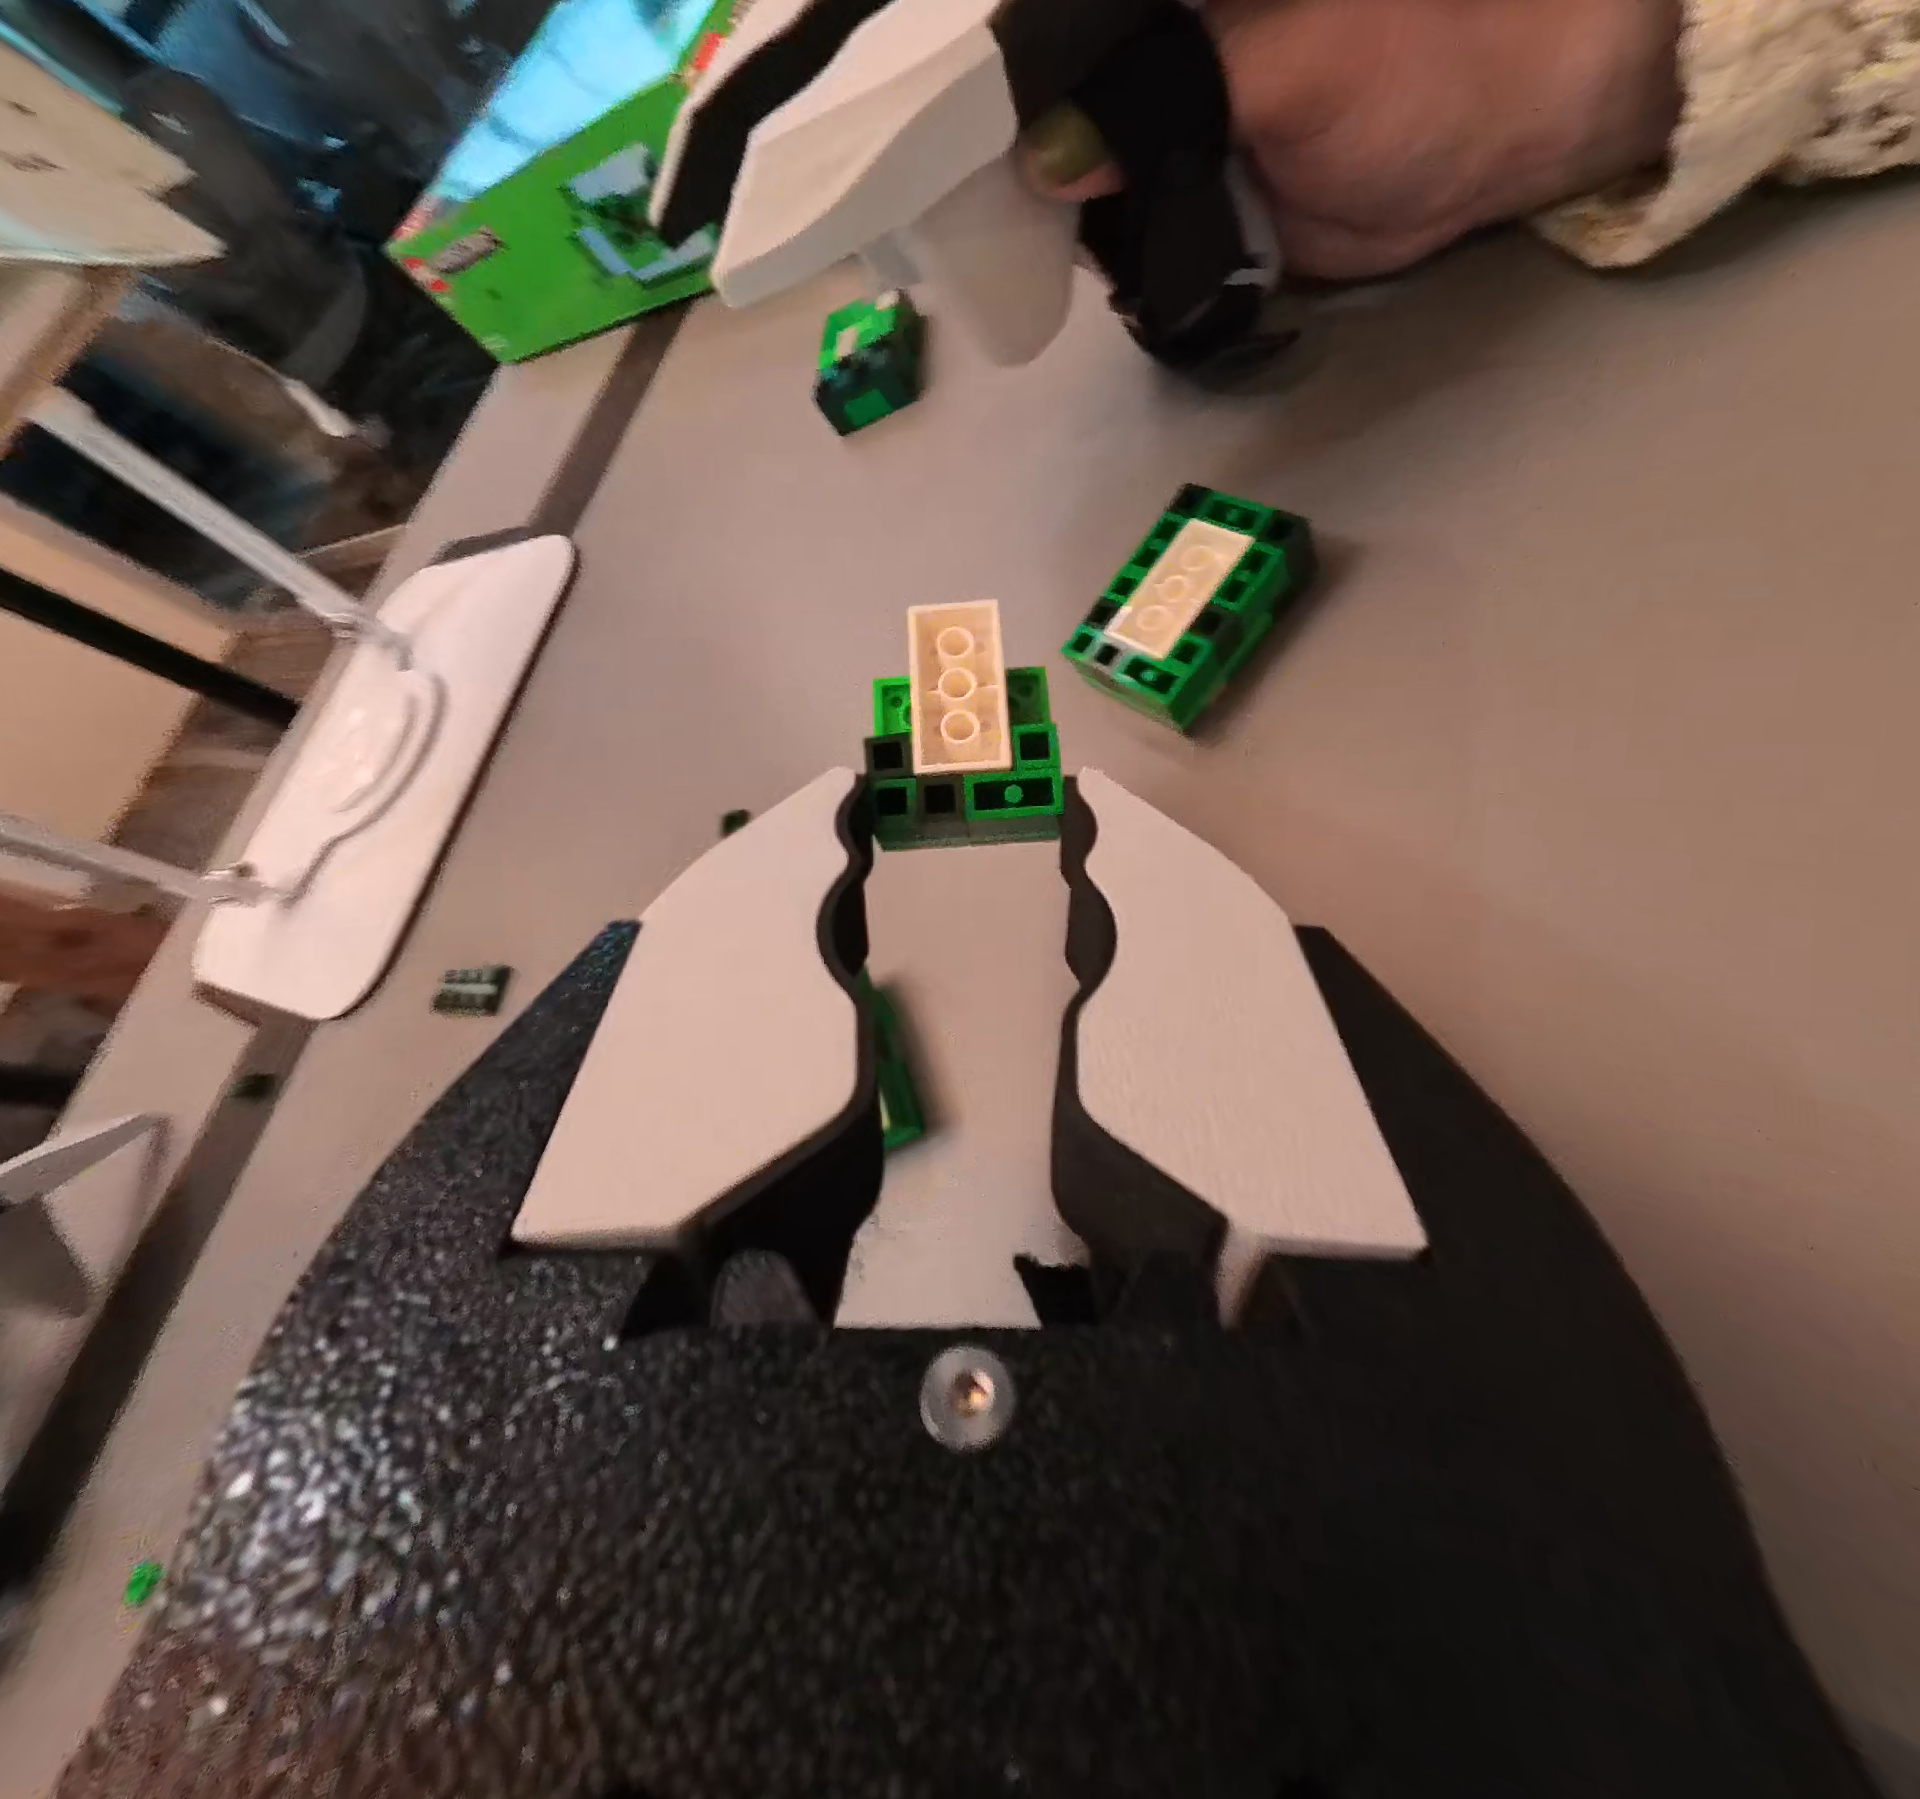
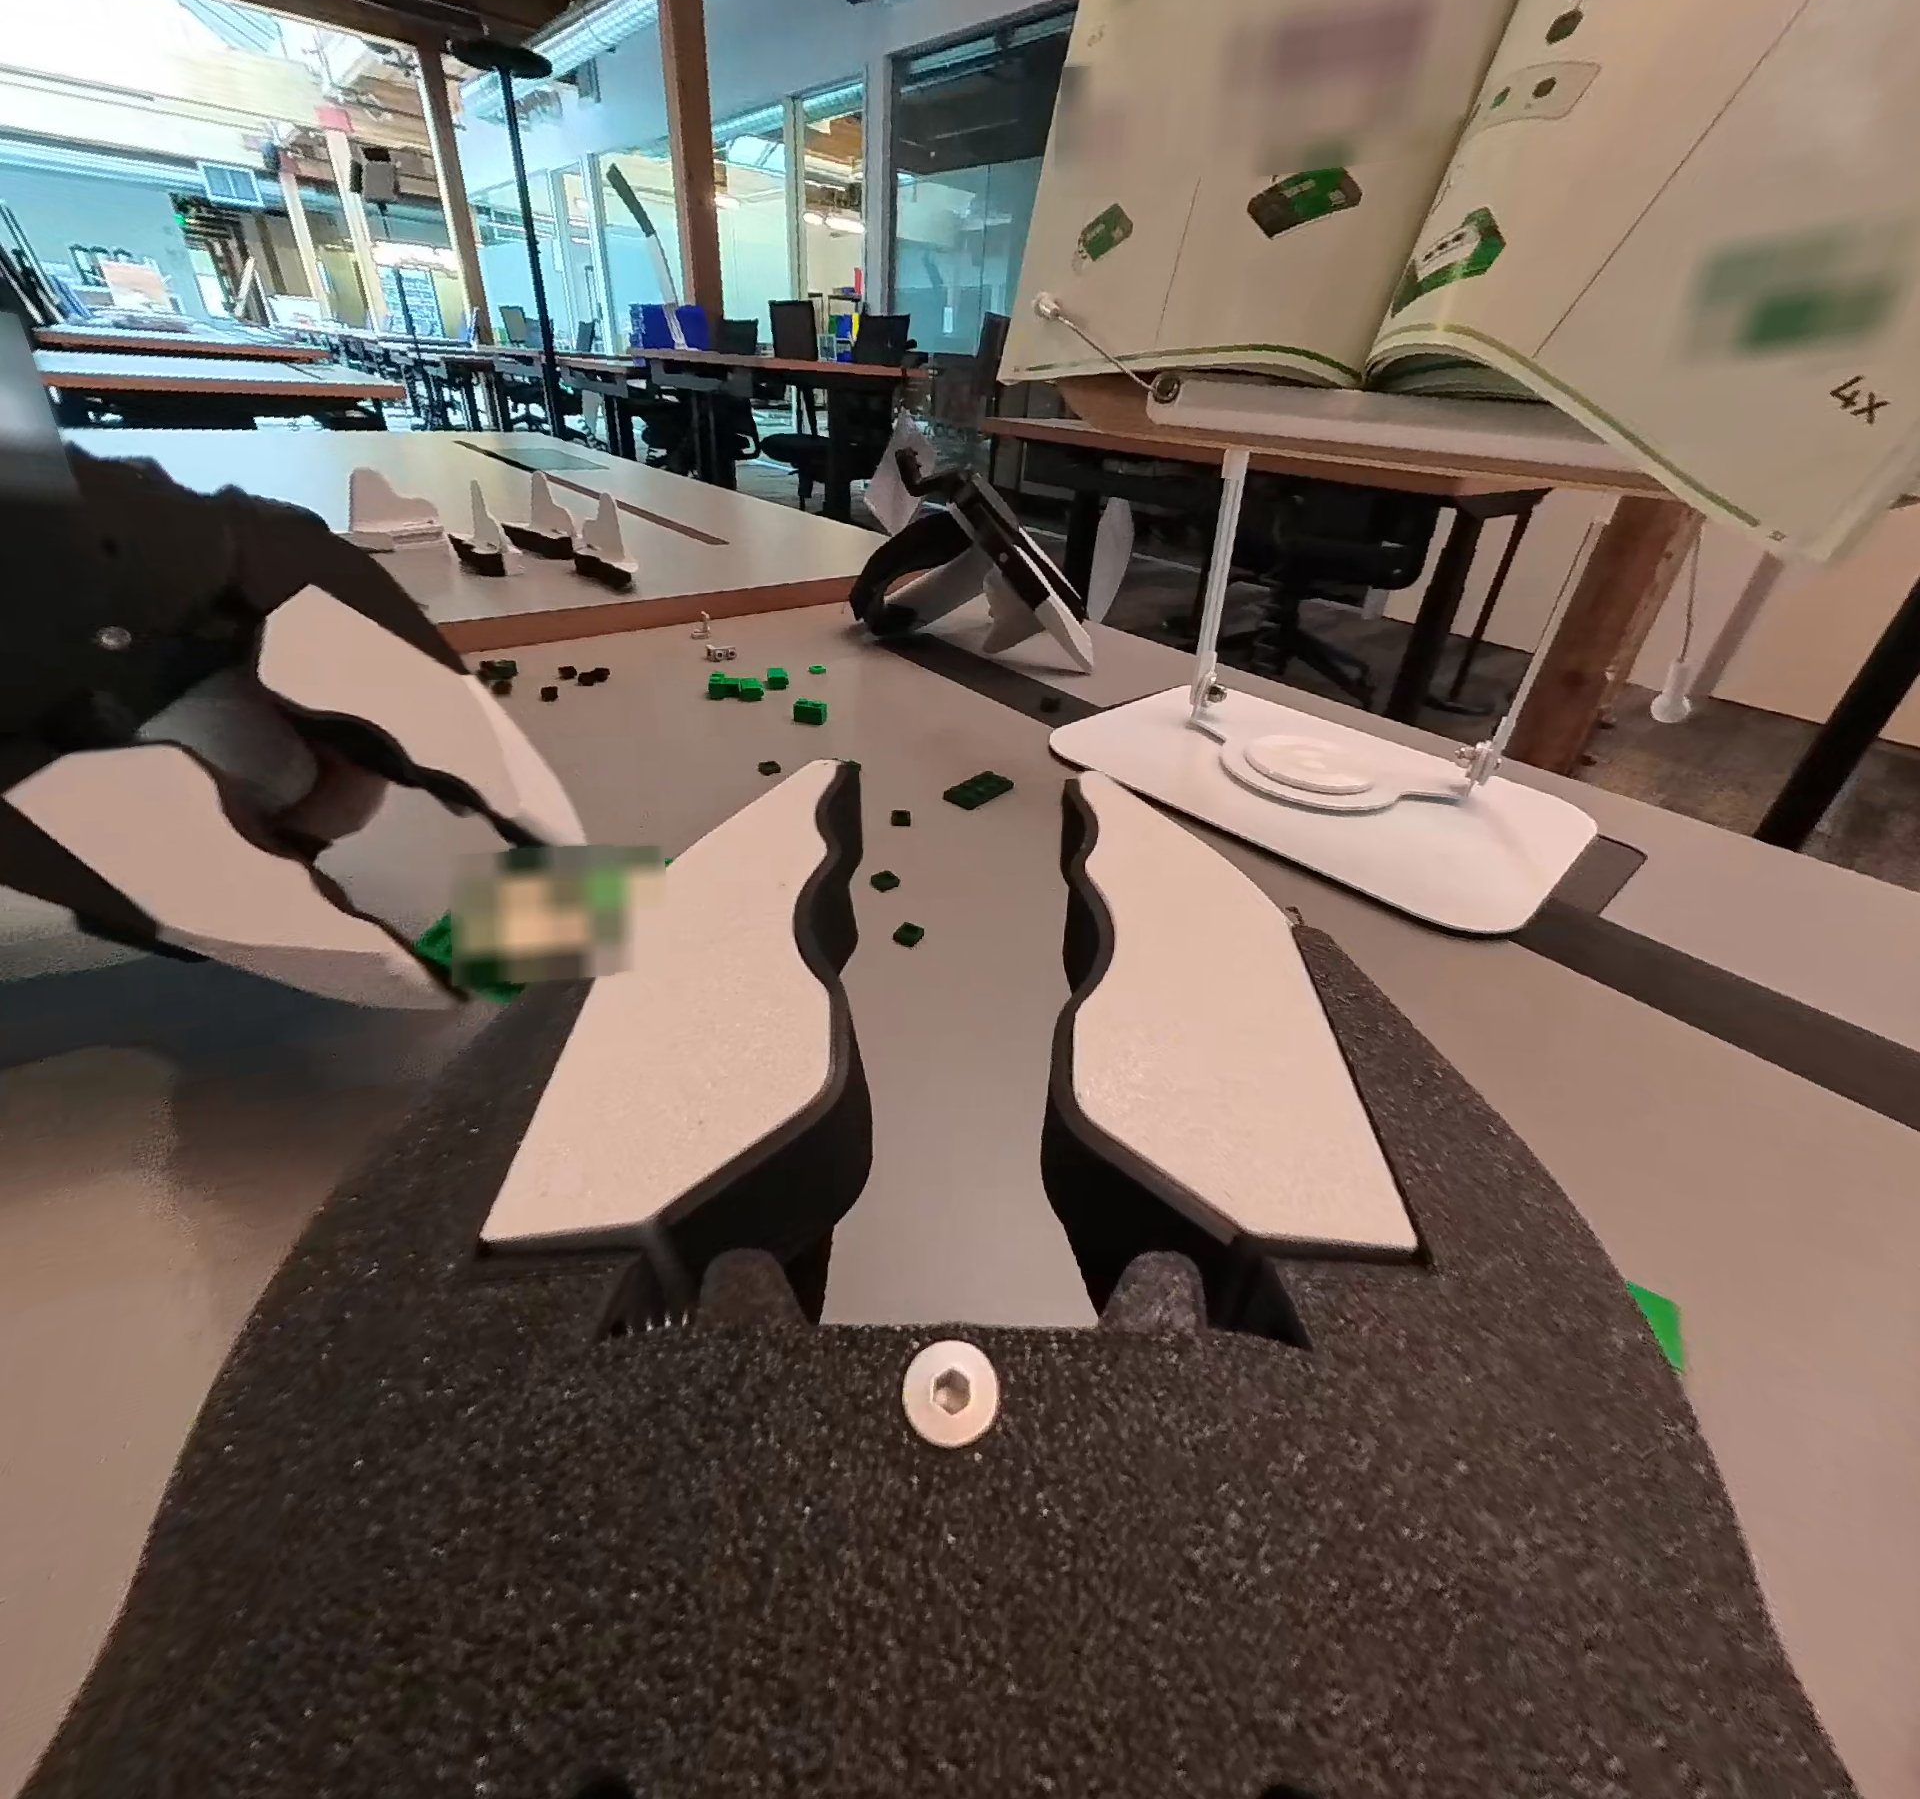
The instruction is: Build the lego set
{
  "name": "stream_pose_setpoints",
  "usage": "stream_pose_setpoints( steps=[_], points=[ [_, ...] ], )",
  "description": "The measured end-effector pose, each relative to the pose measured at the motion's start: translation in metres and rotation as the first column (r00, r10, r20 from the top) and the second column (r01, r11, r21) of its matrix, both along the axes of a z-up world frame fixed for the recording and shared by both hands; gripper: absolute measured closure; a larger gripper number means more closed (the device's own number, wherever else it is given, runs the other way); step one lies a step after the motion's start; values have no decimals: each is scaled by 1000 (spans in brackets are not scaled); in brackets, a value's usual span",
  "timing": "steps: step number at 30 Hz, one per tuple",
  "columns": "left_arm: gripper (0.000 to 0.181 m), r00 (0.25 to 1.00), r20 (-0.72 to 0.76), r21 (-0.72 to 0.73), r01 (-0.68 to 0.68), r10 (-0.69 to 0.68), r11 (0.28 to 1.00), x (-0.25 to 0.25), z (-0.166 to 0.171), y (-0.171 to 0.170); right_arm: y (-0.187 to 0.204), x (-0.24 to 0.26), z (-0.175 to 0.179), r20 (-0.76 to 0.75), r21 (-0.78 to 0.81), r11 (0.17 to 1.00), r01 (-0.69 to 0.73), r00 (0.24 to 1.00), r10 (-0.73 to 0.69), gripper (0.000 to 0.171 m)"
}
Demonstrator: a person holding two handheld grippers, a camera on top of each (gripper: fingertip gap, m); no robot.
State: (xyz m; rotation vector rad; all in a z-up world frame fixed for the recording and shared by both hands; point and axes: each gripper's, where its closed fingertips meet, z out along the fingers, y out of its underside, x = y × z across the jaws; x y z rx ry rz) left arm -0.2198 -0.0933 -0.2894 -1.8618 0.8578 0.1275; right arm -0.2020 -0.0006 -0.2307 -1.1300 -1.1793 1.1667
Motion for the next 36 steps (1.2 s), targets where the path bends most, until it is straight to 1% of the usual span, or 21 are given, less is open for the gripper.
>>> stream_pose_setpoints(
  steps=[3,5,7,9,11,12,13,15,17,19,21,23,24,27,36],
  points=[
    [147,996,75,-81,62,-56,995,3,-2,-14,2,1,0,4,3,1000,17,1000,-17,134],
    [147,996,75,-103,44,-37,994,-5,-4,-18,0,4,-3,27,25,999,25,999,-25,133],
    [147,995,101,-91,24,-15,996,-13,-2,-21,-5,12,-3,50,100,994,46,997,-51,131],
    [147,989,148,-80,14,-2,997,-20,1,-23,-22,21,-5,82,193,981,1,997,-17,129],
    [147,977,212,-74,33,-16,997,-21,5,-25,-42,30,-15,164,222,970,-100,984,64,126],
    [147,970,240,-75,52,-32,996,-18,6,-26,-47,35,-20,208,231,965,-126,975,77,120],
    [147,966,256,-83,71,-48,994,-15,6,-27,-51,39,-25,255,251,956,-150,963,84,116],
    [147,968,243,-118,100,-69,988,-7,1,-28,-56,46,-35,354,276,937,-213,929,107,116],
    [147,973,213,-154,124,-90,980,1,-7,-27,-62,49,-46,441,237,928,-287,883,161,115],
    [147,972,208,-171,146,-110,974,8,-12,-26,-67,52,-62,523,163,925,-343,825,214,114],
    [147,972,205,-180,154,-116,972,12,-16,-24,-68,53,-78,593,148,919,-366,776,214,113],
    [147,974,197,-185,153,-116,971,13,-18,-24,-65,54,-89,647,192,910,-367,745,163,112],
    [147,974,196,-182,154,-118,971,14,-19,-24,-65,54,-91,655,204,906,-370,739,155,113],
    [147,974,188,-183,158,-123,970,16,-20,-23,-67,52,-92,649,163,913,-373,738,185,114],
    [147,982,140,-206,154,-127,966,16,-27,-23,-54,51,-90,633,169,936,-309,762,137,118]
  ],
)
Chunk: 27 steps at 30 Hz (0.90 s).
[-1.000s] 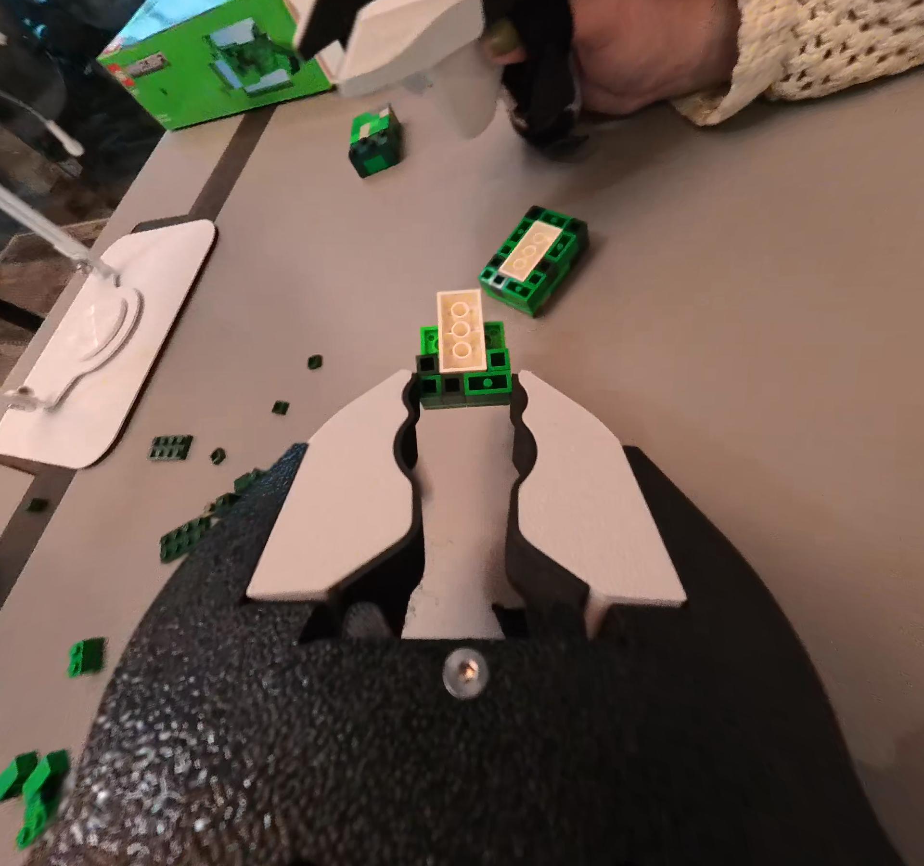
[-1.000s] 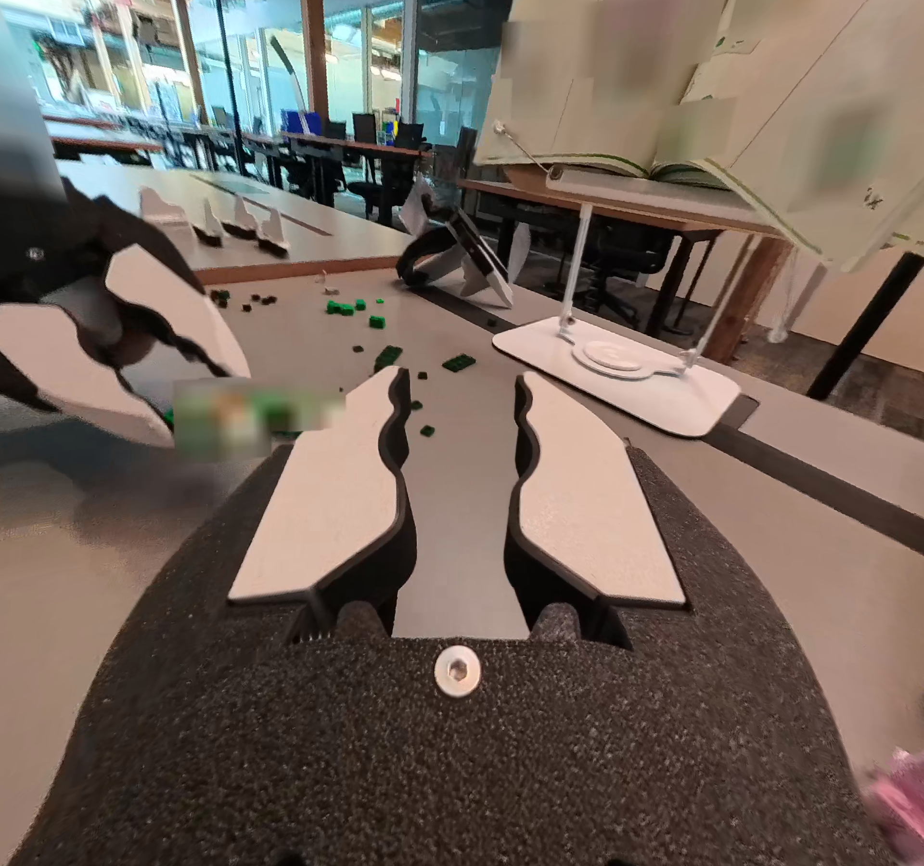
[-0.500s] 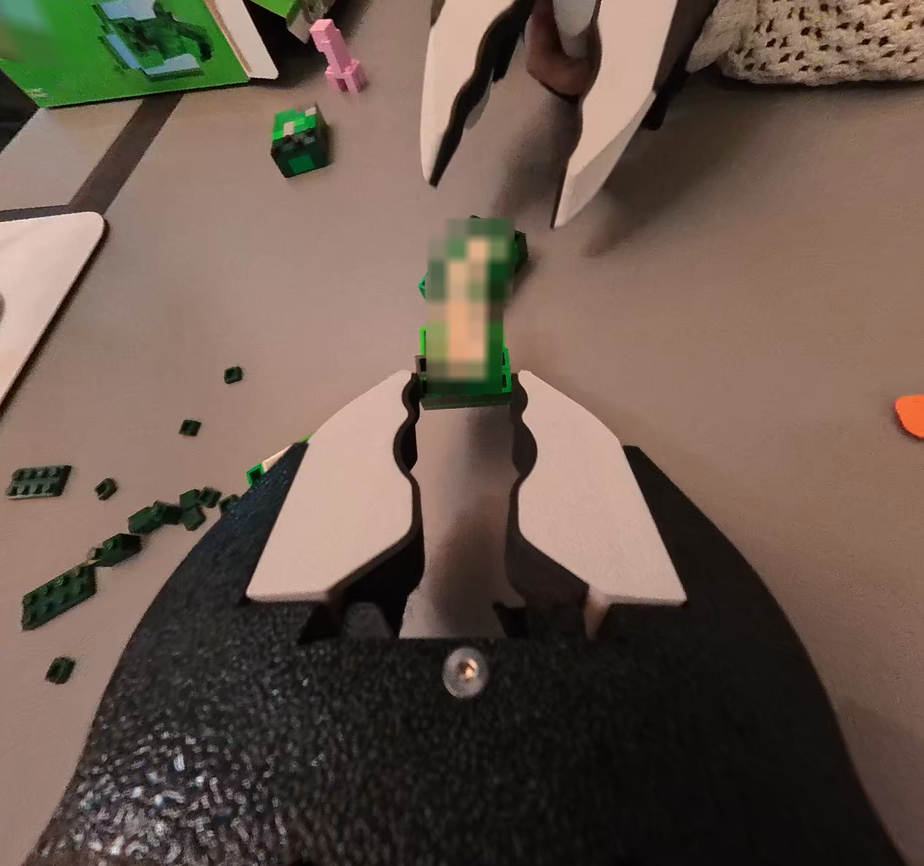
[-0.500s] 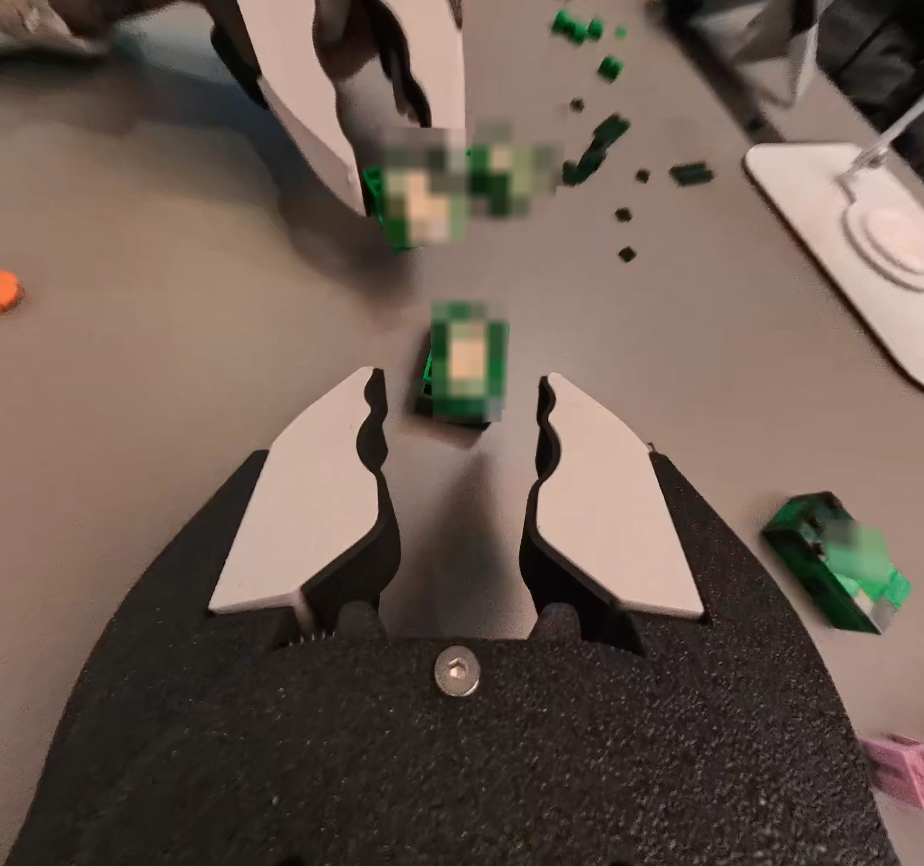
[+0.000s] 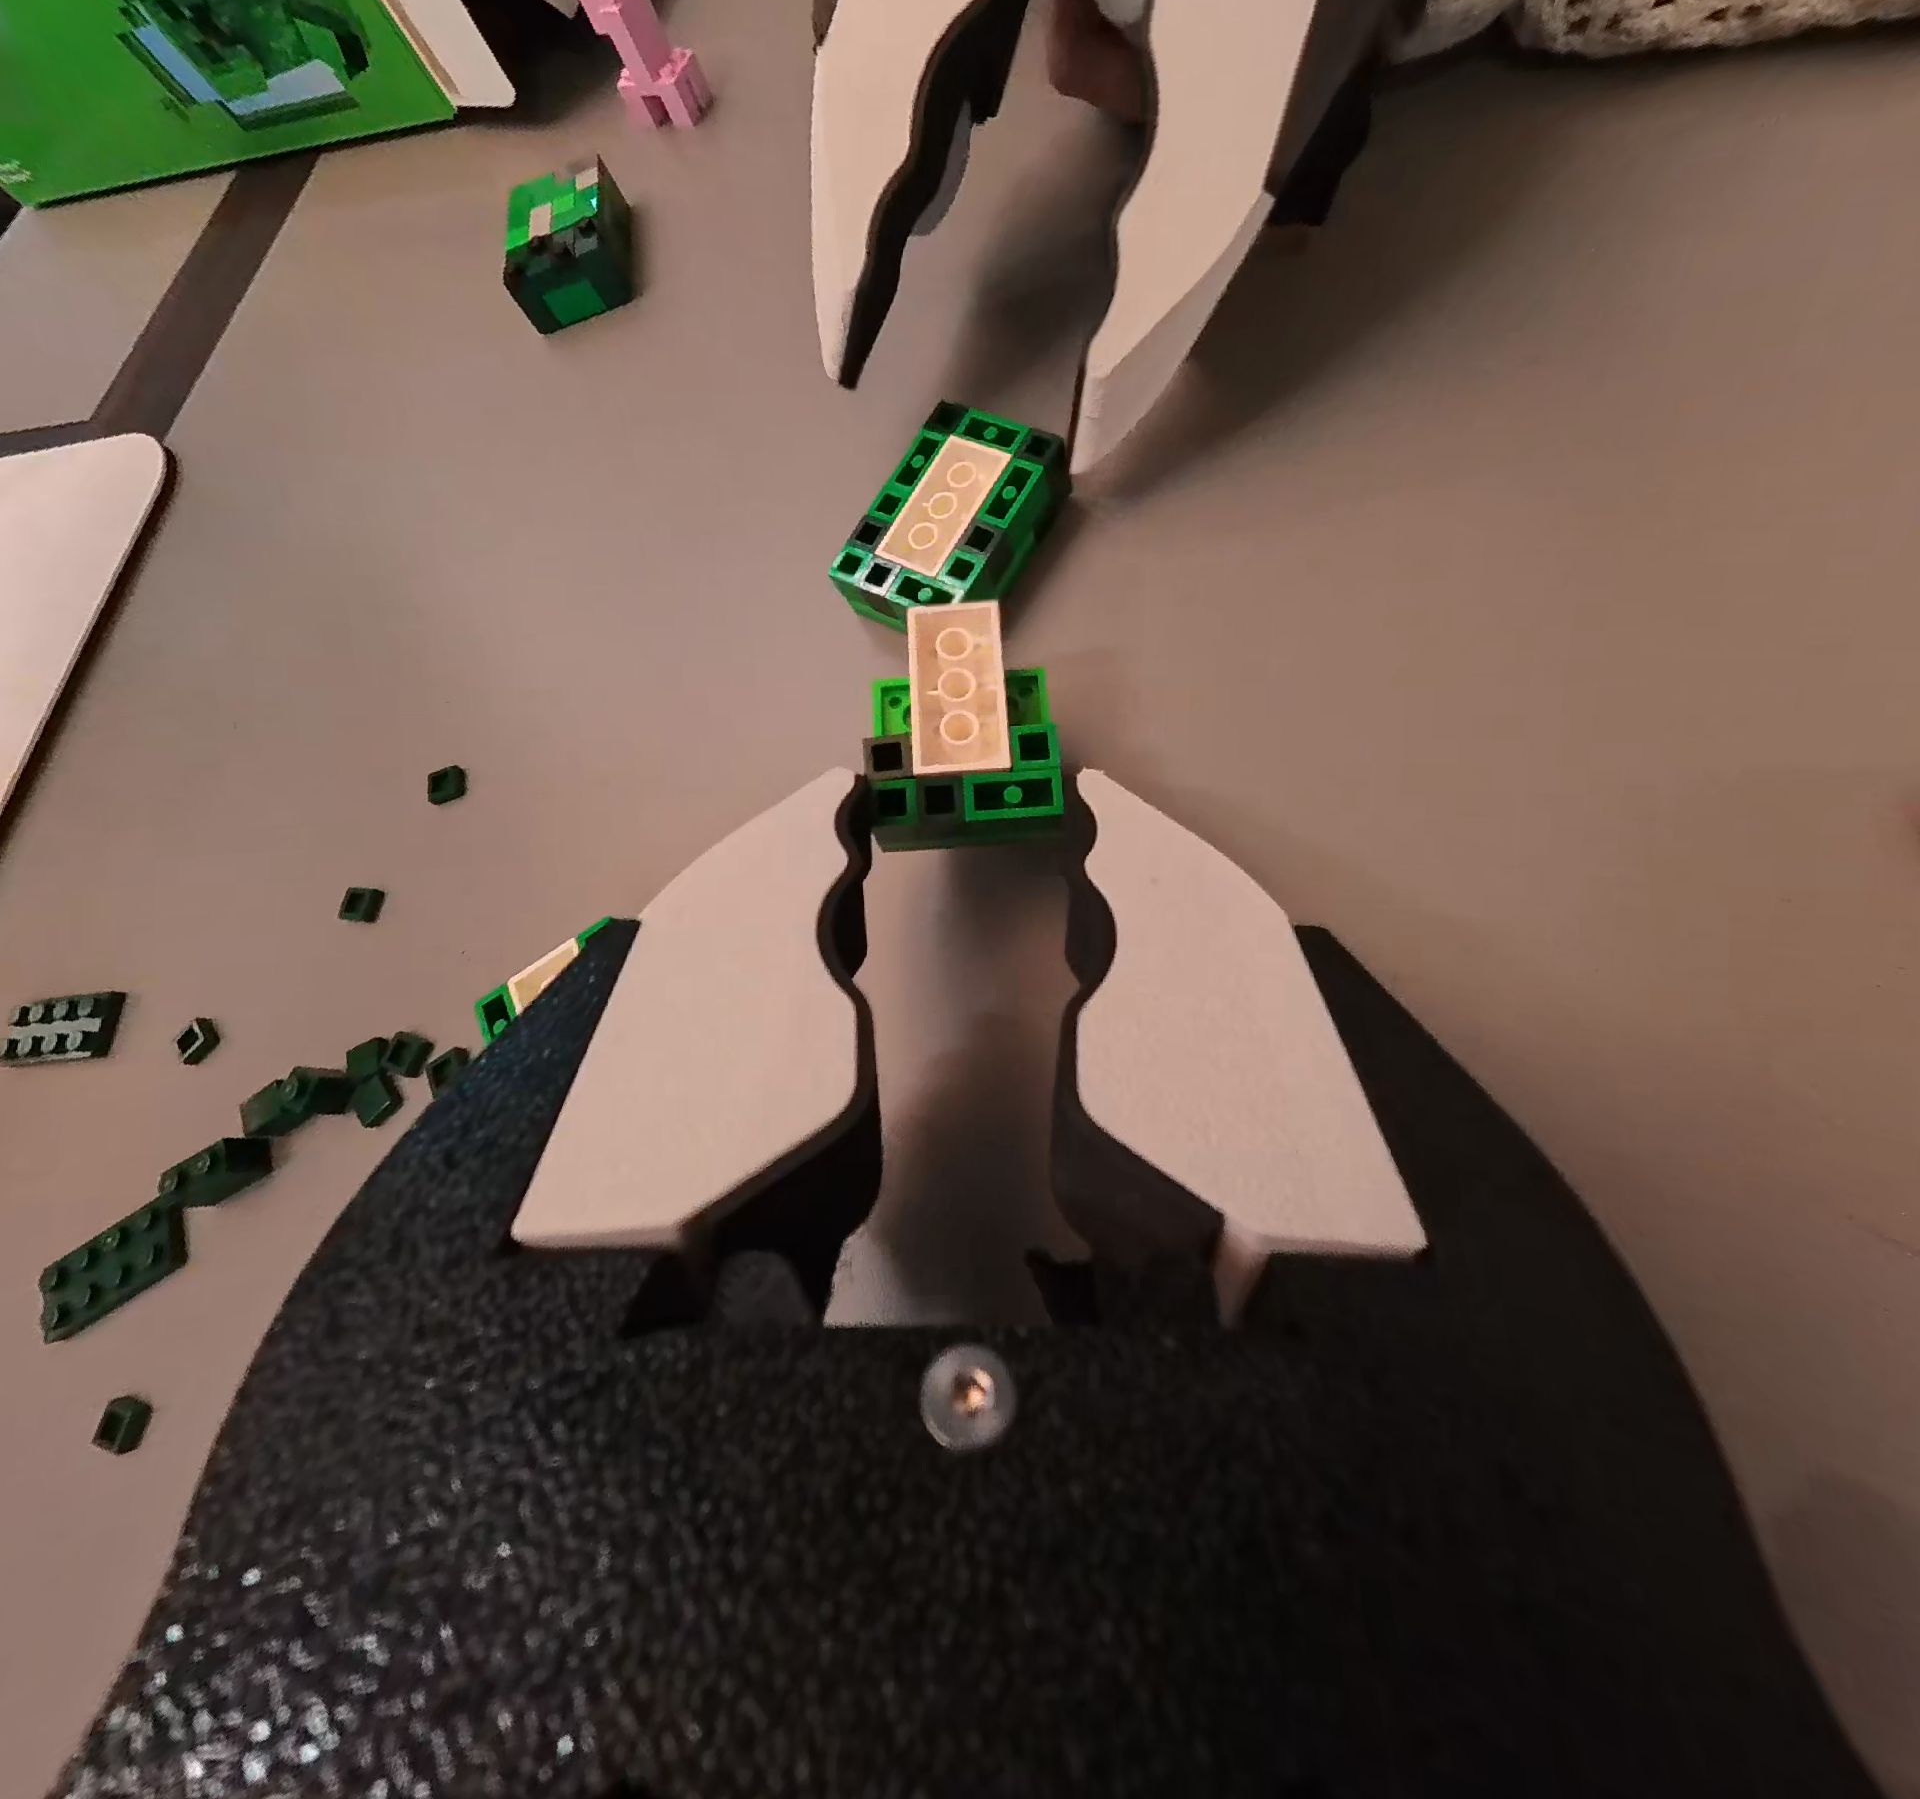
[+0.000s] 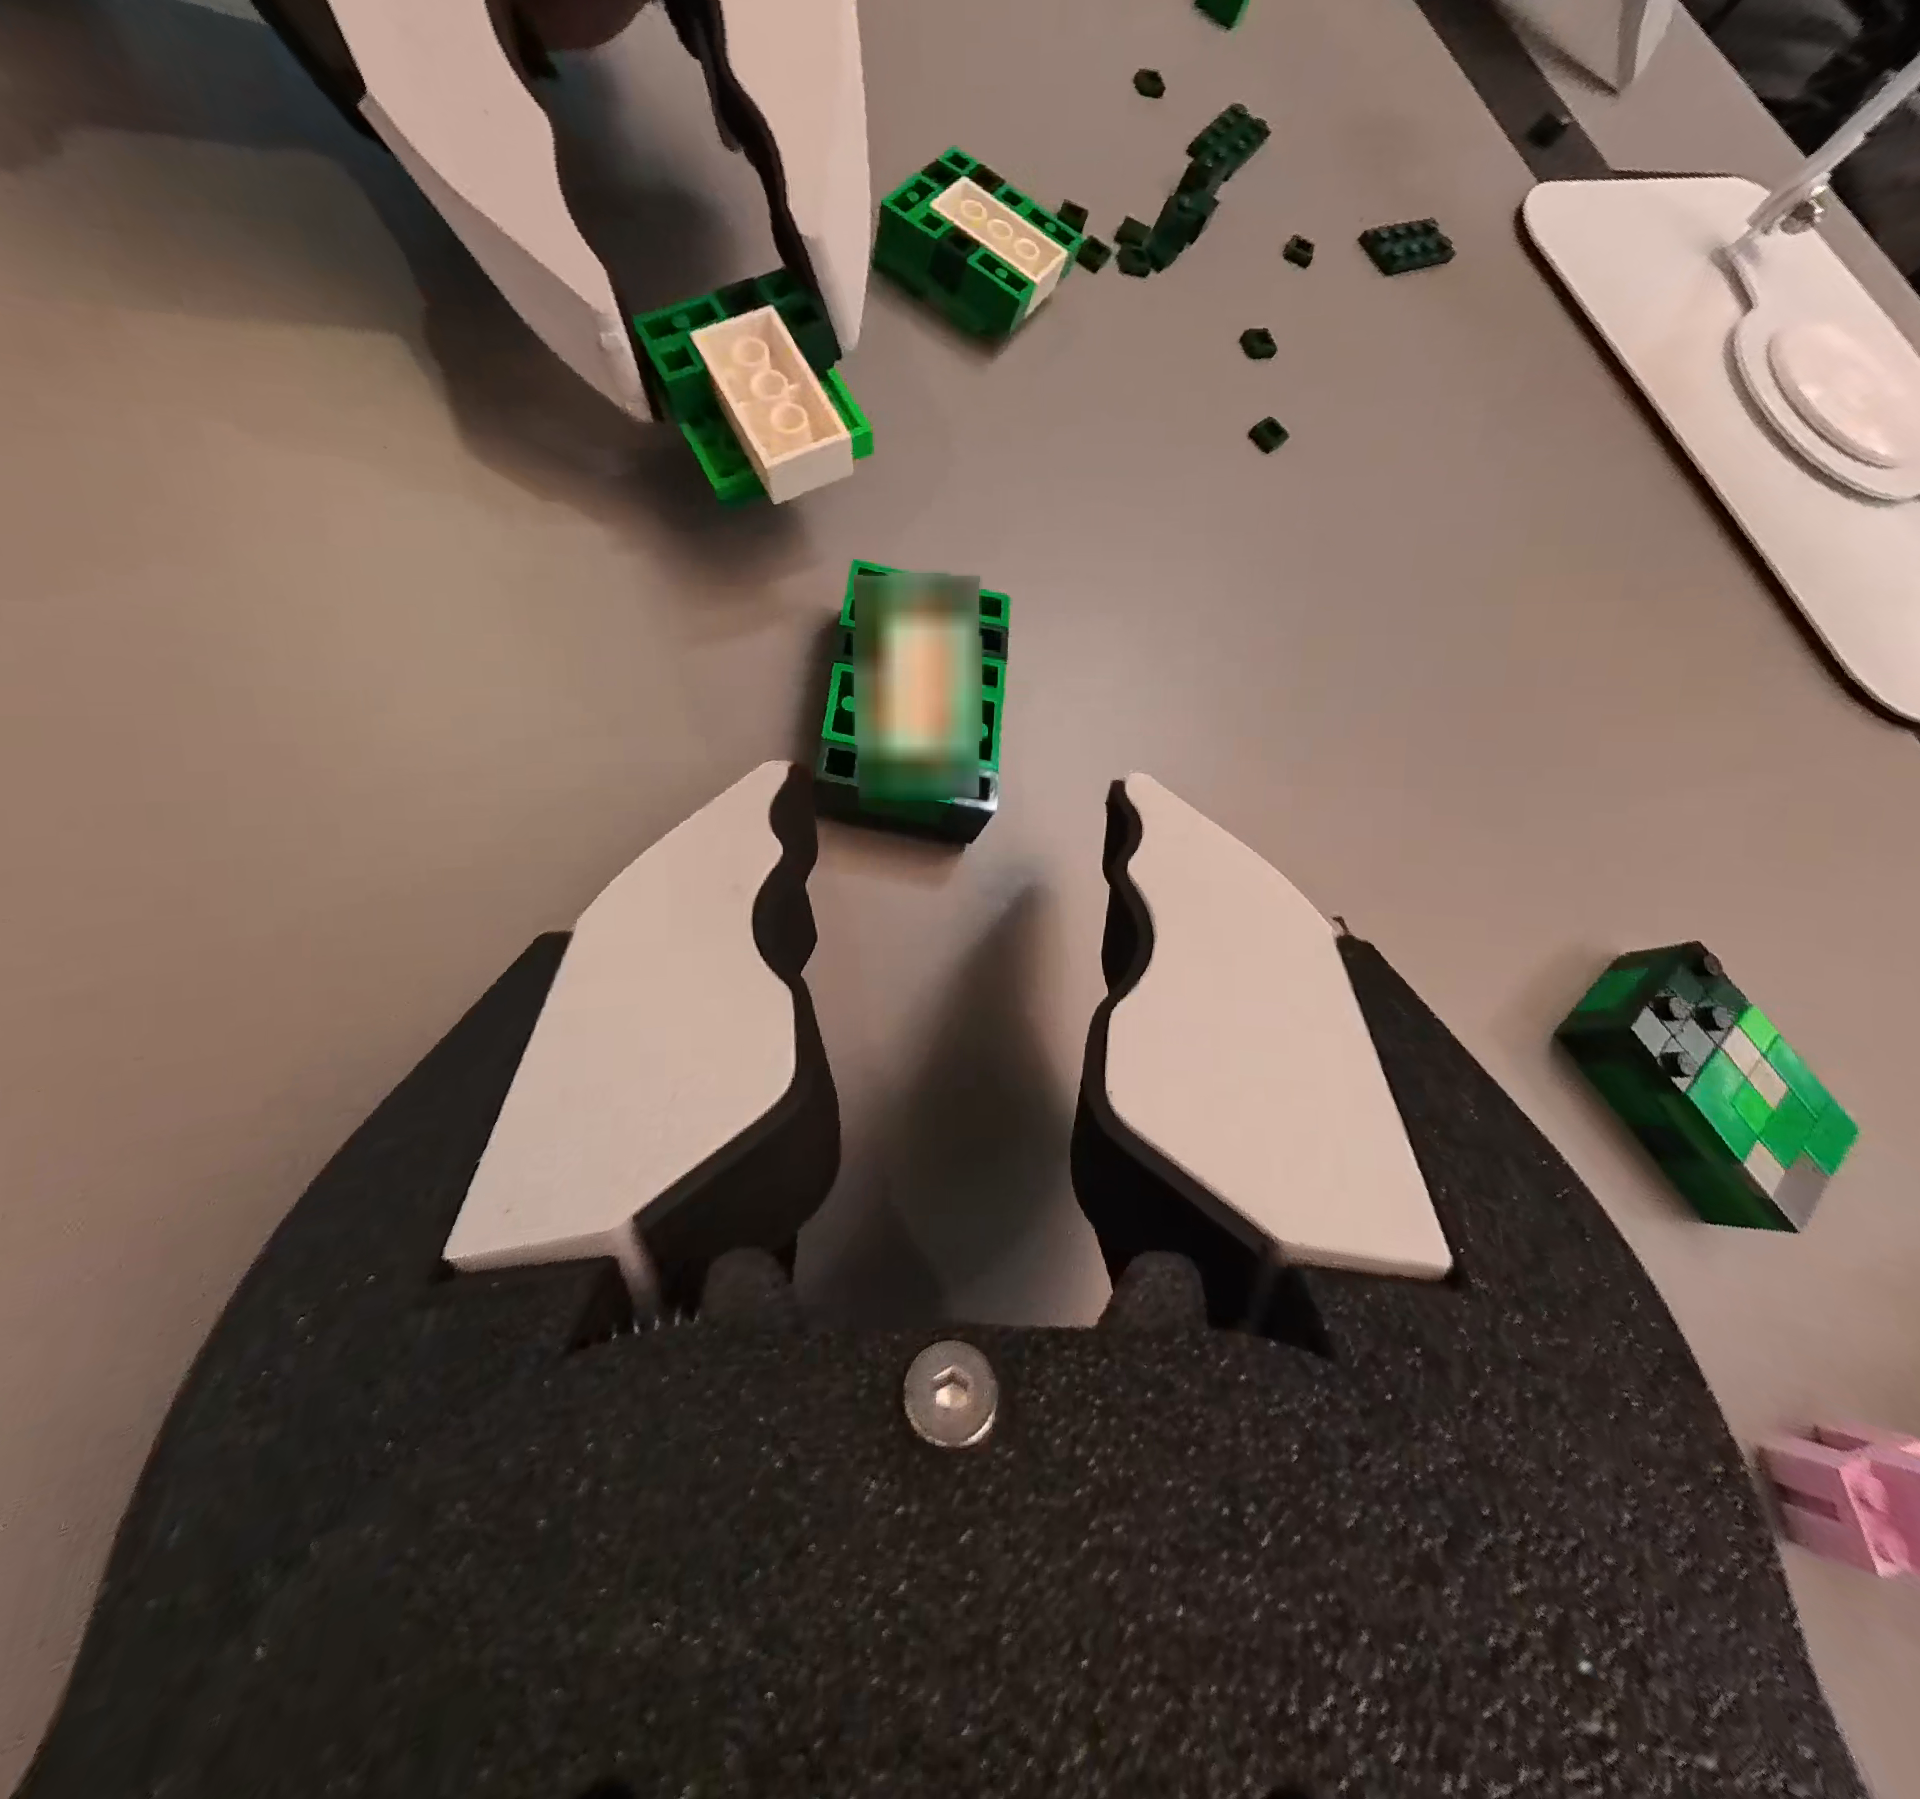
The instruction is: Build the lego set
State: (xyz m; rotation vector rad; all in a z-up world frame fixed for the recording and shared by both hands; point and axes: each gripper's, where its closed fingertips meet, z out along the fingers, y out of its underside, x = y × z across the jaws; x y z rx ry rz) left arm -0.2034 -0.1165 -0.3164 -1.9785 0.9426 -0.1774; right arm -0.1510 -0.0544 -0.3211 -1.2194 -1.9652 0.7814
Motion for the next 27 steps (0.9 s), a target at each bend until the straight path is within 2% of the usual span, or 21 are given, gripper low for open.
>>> stream_pose_setpoints(
  steps=[17,21,24,27],
  points=[
    [147,1000,-18,-25,5,-5,1000,0,-5,-2,24,-1,7,-49,46,992,116,992,-114,124],
    [147,1000,-25,-27,4,-5,1000,-1,-6,-2,27,-4,21,-138,33,989,142,981,-136,122],
    [147,1000,-25,-31,5,-5,1000,0,-7,-2,43,-6,39,-274,17,971,237,935,-224,119],
    [147,1000,-26,-41,6,-7,999,0,-9,-2,53,-5,56,-382,-80,953,293,874,-301,121]
  ],
)
